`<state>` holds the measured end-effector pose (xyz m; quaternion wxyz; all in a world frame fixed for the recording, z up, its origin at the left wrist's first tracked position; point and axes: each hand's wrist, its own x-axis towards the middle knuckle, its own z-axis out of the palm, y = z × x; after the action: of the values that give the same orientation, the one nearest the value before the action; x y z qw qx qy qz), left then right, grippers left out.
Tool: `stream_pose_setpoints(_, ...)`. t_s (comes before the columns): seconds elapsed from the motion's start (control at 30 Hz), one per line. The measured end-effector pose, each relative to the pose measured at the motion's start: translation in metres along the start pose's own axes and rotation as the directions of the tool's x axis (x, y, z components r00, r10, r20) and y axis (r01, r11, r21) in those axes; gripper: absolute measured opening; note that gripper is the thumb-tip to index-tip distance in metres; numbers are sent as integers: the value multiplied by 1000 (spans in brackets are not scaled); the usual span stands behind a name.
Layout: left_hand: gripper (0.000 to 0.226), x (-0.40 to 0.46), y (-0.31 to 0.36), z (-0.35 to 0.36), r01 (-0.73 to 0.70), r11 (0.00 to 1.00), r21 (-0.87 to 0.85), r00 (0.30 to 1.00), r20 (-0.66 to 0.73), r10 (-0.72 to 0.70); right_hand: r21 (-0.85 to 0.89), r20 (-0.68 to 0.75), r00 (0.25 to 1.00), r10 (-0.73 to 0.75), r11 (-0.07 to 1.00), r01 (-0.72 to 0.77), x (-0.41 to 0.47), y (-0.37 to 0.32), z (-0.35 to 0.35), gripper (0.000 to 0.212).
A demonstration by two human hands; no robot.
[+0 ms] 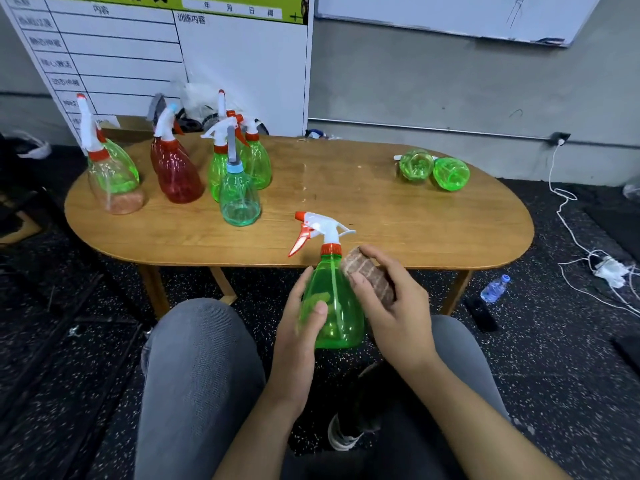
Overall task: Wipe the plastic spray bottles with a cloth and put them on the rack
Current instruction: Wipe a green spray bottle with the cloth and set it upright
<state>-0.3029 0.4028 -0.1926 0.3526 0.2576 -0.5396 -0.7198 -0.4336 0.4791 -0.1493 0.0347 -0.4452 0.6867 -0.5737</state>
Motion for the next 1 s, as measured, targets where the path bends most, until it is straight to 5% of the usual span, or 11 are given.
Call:
stream_pose_setpoints(0.3,93,-2,-6,-5,-28,998,55,999,39,26,17,130,983,131,991,-134,-1,11,15,33)
stream_pose_setpoints(0.63,91,-6,-9,6,-76,990,117,995,65,69,-305,73,981,-182,932,195,54,-5,-21,27)
stream_pose_setpoints(0.73,86,-6,-10,3,-88,989,118,995,48,82,-522,183,963,-195,811,264,60,-5,-14,35)
stream_pose_setpoints(0.83,85,-5,-9,2,-81,992,93,996,36,78,-544,364,902,-230,734,407,56,-3,-6,36)
stream_pose_setpoints(1.0,86,-6,-7,3,-84,994,63,995,60,80,-615,189,950,-250,724,312,73,-8,-17,25)
